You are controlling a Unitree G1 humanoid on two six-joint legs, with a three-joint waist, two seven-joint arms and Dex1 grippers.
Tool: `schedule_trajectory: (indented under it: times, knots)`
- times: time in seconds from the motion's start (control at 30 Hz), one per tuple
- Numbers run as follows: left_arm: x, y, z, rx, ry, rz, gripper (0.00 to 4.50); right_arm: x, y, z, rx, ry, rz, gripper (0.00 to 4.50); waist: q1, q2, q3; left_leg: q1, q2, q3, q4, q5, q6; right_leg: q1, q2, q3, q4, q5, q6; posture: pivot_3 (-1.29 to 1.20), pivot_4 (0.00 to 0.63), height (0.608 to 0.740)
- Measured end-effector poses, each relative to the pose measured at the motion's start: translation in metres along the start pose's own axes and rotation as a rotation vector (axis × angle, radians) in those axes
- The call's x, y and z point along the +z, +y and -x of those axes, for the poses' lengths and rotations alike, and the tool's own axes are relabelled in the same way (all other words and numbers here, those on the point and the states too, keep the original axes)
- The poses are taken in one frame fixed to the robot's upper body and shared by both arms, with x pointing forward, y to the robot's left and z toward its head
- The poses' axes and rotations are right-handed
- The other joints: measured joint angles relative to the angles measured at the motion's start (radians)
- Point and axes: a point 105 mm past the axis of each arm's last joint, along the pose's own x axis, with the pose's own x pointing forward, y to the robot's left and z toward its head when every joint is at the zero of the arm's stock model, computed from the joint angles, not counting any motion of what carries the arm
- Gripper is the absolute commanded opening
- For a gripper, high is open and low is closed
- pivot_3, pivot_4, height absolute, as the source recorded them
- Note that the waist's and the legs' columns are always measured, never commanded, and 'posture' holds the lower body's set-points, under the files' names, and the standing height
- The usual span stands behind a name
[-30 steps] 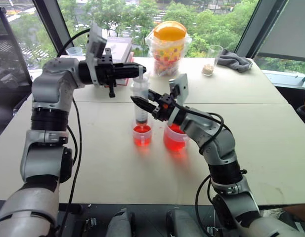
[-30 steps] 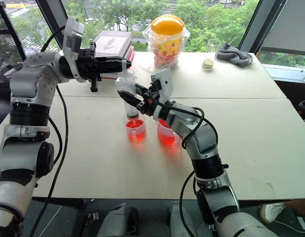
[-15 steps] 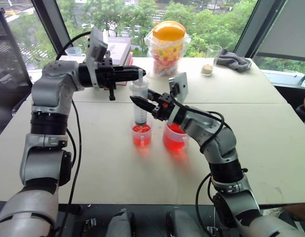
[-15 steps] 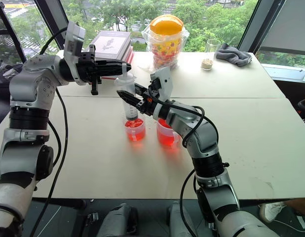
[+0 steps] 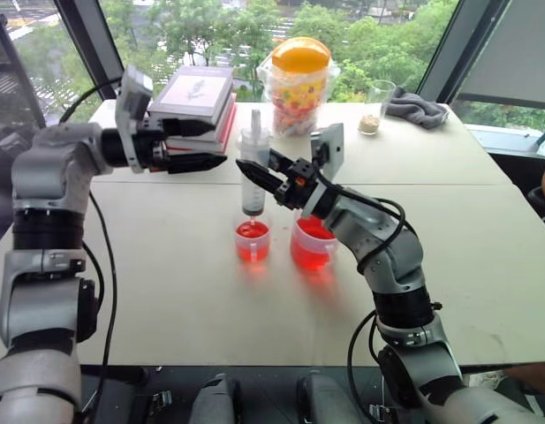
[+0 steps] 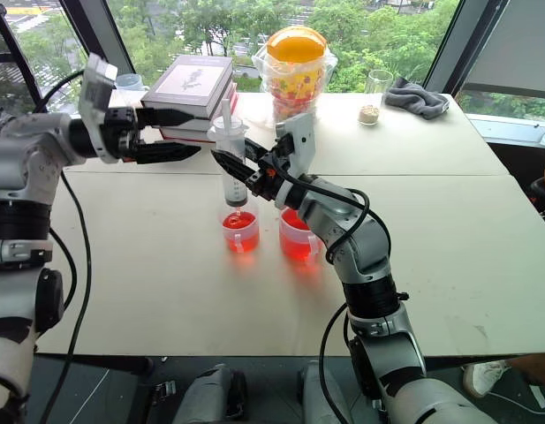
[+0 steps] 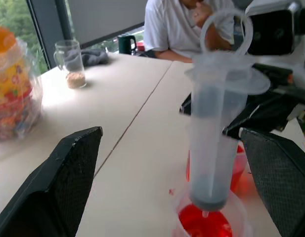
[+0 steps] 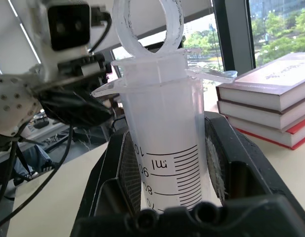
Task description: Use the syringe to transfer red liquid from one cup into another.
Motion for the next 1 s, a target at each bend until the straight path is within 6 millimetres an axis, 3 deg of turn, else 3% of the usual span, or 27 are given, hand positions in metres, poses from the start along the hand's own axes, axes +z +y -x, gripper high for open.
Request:
schedule_trajectory:
  times: [0.17, 0.3, 0.43, 0.53, 0.6, 0.67, 0.8, 1.0]
  knots:
    - [-0.008, -0.012, -0.001, -0.027, 0.016, -0.01, 4.44, 0.011, -0.009, 0.002, -0.027, -0.014, -0.053, 1.47, 0.006, 0.0, 0.0, 0.0, 0.0, 0.001, 0.0, 0.0, 0.0, 0.0, -0.001, 0.0, 0.0, 0.0, 0.0, 0.0, 0.15, 0.74]
    - [-0.017, -0.023, -0.013, -0.066, 0.001, 0.001, 4.44, 0.072, -0.034, 0.004, -0.133, -0.081, -0.091, 1.47, 0.006, 0.0, 0.0, 0.0, 0.0, 0.001, 0.0, 0.0, 0.0, 0.0, -0.001, 0.0, 0.0, 0.0, 0.0, 0.0, 0.15, 0.74]
    - [-0.019, -0.032, -0.021, -0.099, -0.013, 0.005, 4.44, 0.12, -0.072, 0.03, -0.315, -0.023, -0.092, 1.47, 0.006, 0.0, 0.0, 0.0, 0.0, 0.001, -0.001, 0.0, 0.0, 0.0, -0.002, 0.0, -0.001, 0.0, -0.001, 0.0, 0.15, 0.74]
    - [-0.027, -0.035, -0.026, -0.111, -0.009, 0.02, 4.44, 0.13, -0.104, 0.066, -0.485, 0.13, -0.111, 1.47, 0.006, 0.0, 0.0, 0.0, 0.0, 0.001, -0.001, -0.001, 0.001, 0.0, -0.002, 0.0, -0.003, 0.0, -0.001, 0.0, 0.15, 0.74]
    - [-0.033, -0.036, -0.028, -0.117, -0.008, 0.031, 4.44, 0.119, -0.117, 0.087, -0.561, 0.262, -0.139, 1.47, 0.003, 0.0, 0.0, 0.0, -0.001, 0.002, -0.002, -0.001, 0.001, 0.0, -0.002, 0.001, -0.003, 0.0, -0.001, 0.0, 0.15, 0.74]
    - [-0.039, -0.041, -0.035, -0.143, -0.012, 0.051, 4.44, 0.092, -0.131, 0.113, -0.663, 0.476, -0.187, 1.47, -0.002, 0.0, 0.0, 0.0, 0.0, 0.002, -0.002, -0.001, 0.001, -0.001, -0.002, 0.001, -0.003, -0.001, -0.002, 0.0, 0.15, 0.74]
    - [-0.039, -0.045, -0.04, -0.15, -0.02, 0.043, 4.44, 0.042, -0.136, 0.149, -0.738, 0.796, -0.263, 1.47, -0.006, 0.0, 0.0, 0.0, 0.0, 0.002, -0.002, -0.001, 0.001, -0.001, -0.001, 0.002, -0.002, -0.001, -0.002, 0.0, 0.15, 0.74]
    - [-0.044, -0.049, -0.041, -0.149, -0.017, 0.042, 4.44, -0.012, -0.138, 0.188, -0.769, 1.011, -0.382, 1.47, 0.0, 0.0, 0.0, -0.001, -0.001, 0.002, -0.002, -0.001, 0.002, -0.001, -0.002, 0.002, -0.003, 0.0, -0.001, 0.0, 0.15, 0.74]
